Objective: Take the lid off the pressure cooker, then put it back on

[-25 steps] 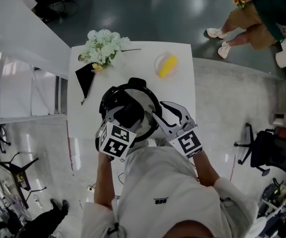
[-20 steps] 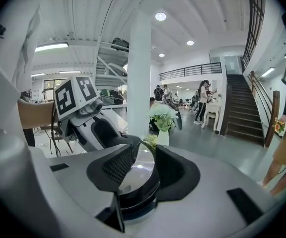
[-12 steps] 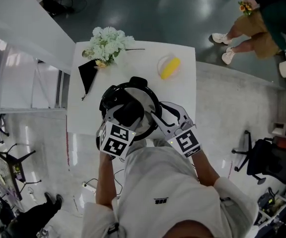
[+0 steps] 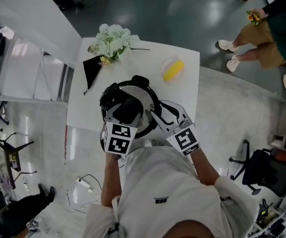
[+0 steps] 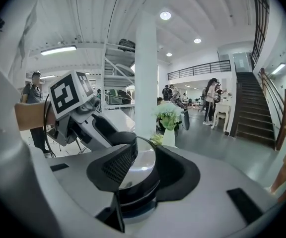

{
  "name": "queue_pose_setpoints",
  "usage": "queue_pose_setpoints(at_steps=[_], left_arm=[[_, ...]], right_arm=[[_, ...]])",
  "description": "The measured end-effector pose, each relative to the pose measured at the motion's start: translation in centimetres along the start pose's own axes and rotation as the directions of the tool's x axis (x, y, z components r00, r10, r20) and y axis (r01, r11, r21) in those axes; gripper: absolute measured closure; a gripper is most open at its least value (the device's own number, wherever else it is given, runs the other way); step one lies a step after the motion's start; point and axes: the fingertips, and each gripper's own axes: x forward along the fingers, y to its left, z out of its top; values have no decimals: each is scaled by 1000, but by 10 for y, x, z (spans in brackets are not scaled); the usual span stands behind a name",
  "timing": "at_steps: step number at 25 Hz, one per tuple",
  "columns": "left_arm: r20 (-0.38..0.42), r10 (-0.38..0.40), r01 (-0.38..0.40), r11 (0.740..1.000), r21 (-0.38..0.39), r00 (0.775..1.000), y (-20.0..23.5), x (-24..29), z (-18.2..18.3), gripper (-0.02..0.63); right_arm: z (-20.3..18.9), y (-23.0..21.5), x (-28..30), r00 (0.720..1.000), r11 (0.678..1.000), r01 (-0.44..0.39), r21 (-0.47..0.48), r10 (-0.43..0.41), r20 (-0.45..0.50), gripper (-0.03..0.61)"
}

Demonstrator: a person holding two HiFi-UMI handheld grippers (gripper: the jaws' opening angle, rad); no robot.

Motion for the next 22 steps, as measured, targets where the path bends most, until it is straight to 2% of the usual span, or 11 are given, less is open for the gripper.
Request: queue_pose_setpoints(at_steps=[9, 14, 18, 22], left_arm=[[29, 140, -134, 981, -141, 990, 3, -3, 2, 327], [70, 173, -162, 977, -142, 982, 4, -4, 3, 324], [163, 176, -155, 979, -129, 971, 3, -9, 13, 294], [298, 175, -156, 984, -87, 938, 0, -31, 29, 279]], right_arm=[[-1, -5, -1, 1000, 1000, -12, 22, 11, 14, 428], [-2, -7, -2, 1000, 1000, 1, 32, -2, 21, 428], [2, -7, -3, 999, 1000, 9, 28, -11, 46, 428], [12, -3, -8, 996, 999, 21, 26, -23, 86, 428]])
